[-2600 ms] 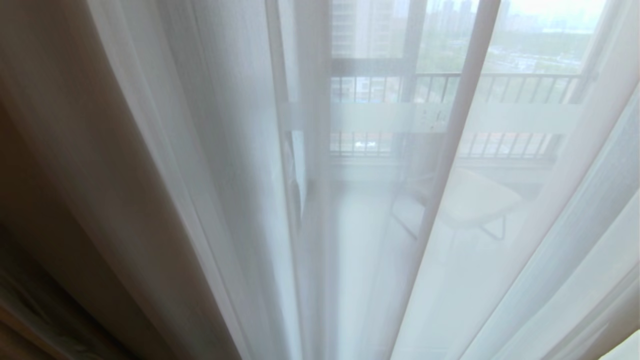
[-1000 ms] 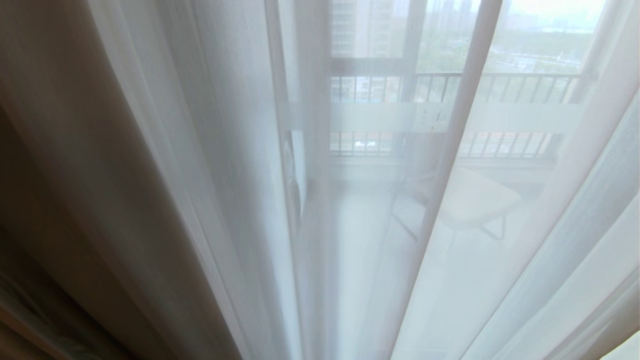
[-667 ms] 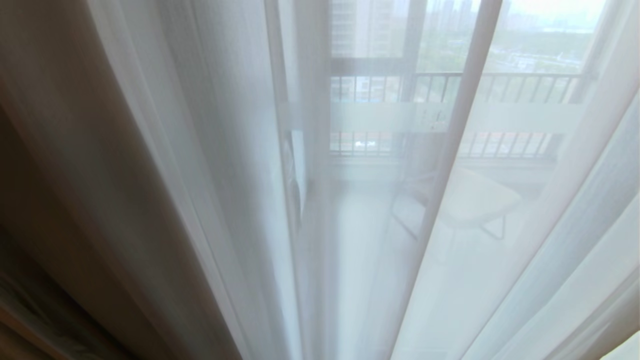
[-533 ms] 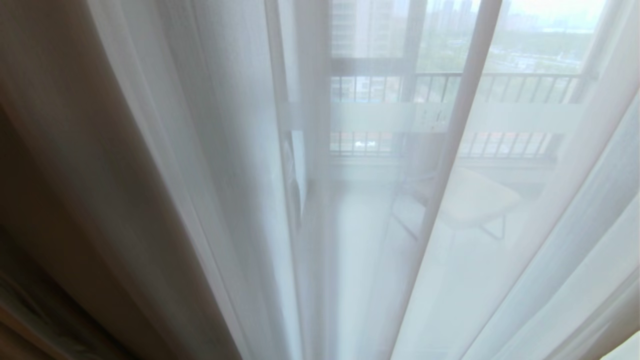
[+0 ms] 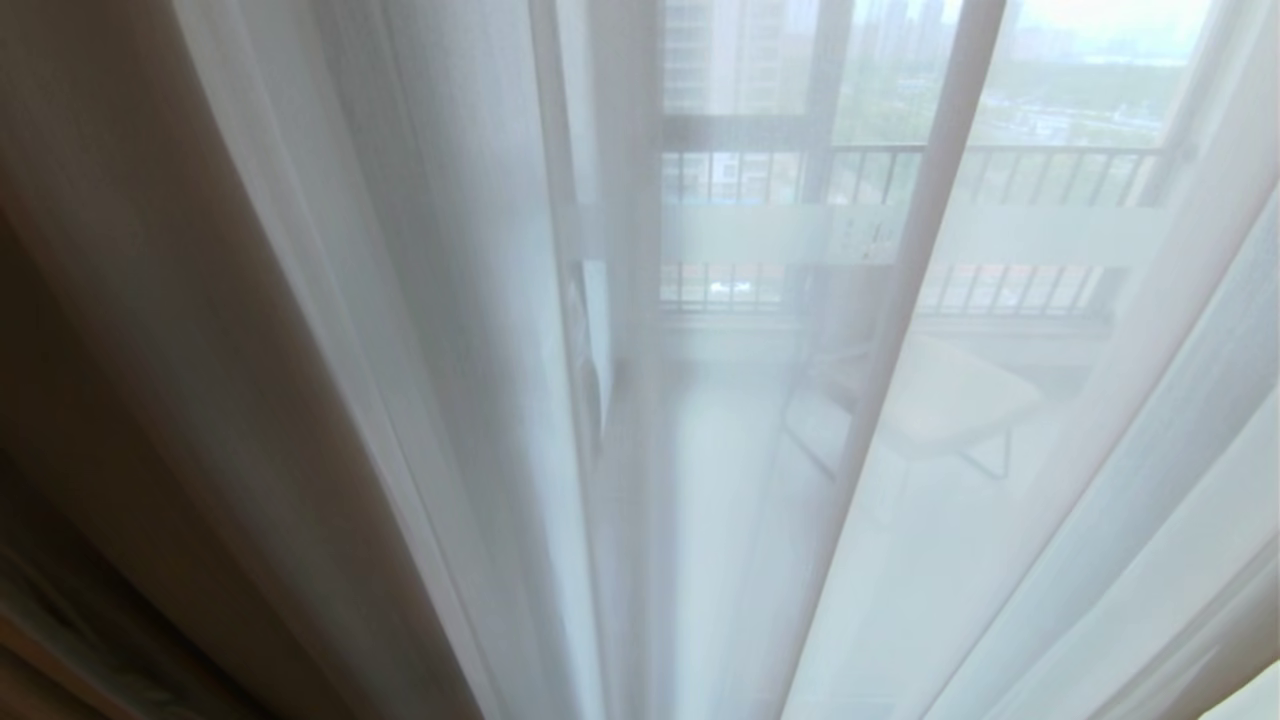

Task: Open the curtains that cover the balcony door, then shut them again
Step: Close the outer curtains on both sides

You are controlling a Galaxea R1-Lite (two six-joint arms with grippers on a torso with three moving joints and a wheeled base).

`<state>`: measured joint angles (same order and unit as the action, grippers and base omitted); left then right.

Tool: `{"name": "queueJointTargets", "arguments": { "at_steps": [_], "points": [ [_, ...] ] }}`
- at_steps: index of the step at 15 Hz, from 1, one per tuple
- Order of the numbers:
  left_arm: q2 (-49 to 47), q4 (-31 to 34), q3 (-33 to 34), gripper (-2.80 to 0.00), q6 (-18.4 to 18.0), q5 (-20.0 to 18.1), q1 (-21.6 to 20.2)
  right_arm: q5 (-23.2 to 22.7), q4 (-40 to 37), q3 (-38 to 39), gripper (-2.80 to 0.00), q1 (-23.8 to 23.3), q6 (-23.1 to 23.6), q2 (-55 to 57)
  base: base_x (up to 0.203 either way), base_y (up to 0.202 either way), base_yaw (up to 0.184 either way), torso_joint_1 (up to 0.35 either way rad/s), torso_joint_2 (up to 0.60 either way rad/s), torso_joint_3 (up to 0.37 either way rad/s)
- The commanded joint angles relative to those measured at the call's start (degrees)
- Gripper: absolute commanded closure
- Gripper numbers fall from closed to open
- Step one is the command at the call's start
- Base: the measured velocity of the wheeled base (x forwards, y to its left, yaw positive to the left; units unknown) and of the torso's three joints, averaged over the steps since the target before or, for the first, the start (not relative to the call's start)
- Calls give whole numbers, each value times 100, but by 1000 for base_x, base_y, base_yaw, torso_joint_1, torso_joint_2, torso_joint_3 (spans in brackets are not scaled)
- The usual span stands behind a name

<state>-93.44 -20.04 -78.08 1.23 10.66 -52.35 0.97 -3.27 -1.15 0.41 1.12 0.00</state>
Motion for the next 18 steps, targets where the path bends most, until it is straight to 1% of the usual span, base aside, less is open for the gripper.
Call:
{"name": "queueJointTargets", "arguments": {
  "at_steps": [1,3,5,9,12,15,18],
  "points": [
    [-608,-66,-428,-280,18,-251,-4,0,2,0,0,2,2,0,0,0,0,0,0,0],
    [-817,-81,-702,-280,103,-470,53,0,-5,0,0,2,2,0,0,0,0,0,0,0],
    [-886,-88,-787,-280,188,-630,134,0,1,0,0,2,2,0,0,0,0,0,0,0],
    [-931,-141,-797,-280,220,-662,260,0,-7,0,0,2,2,0,0,0,0,0,0,0],
    [-1018,-332,-866,-280,244,-898,294,0,2,0,0,2,2,0,0,0,0,0,0,0],
    [-1071,-343,-928,-280,421,-1197,330,0,2,0,0,2,2,0,0,0,0,0,0,0],
    [-1221,-431,-1151,-280,438,-1311,330,0,2,0,0,2,2,0,0,0,0,0,0,0]
  ]
}}
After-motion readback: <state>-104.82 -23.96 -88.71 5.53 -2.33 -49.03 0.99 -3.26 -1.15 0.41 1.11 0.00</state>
